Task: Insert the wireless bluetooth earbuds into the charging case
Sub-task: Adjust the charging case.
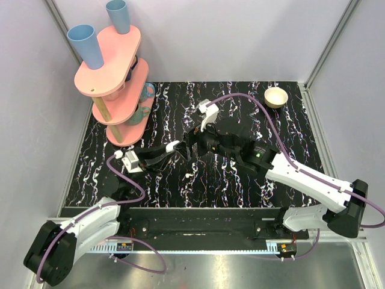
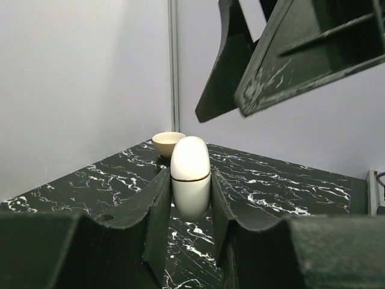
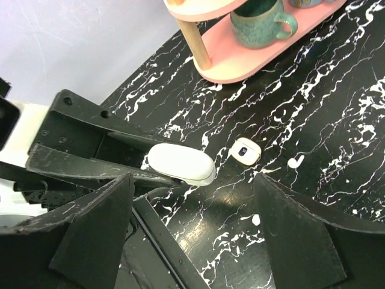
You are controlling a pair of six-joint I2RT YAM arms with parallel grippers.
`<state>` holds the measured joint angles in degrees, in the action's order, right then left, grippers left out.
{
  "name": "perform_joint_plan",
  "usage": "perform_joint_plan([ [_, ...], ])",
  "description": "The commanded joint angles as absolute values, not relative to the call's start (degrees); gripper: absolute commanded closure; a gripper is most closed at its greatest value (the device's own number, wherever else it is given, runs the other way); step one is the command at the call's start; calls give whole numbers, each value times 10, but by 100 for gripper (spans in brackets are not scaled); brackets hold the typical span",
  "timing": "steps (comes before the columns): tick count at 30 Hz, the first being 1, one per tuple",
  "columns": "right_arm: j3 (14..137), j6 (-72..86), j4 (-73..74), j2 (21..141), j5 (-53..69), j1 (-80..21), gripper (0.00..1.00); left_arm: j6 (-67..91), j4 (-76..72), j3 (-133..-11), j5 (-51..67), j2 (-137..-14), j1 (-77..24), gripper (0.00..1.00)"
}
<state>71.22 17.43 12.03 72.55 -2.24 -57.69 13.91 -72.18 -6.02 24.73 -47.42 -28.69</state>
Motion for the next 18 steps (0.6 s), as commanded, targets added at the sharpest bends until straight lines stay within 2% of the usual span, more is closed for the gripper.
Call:
perform_joint_plan([
  [1, 742, 182, 131, 737, -9, -573, 14, 134, -925, -68, 267, -461, -289, 100],
  [10, 750, 204, 128, 749, 22, -563, 14, 137, -918, -72, 278, -460, -289, 100],
  [13, 751, 287, 126, 742, 4, -548, 4, 133, -916, -73, 277, -459, -289, 100],
  [18, 704, 459, 97, 724, -26, -499, 4, 127, -914, -75, 278, -458, -289, 100],
])
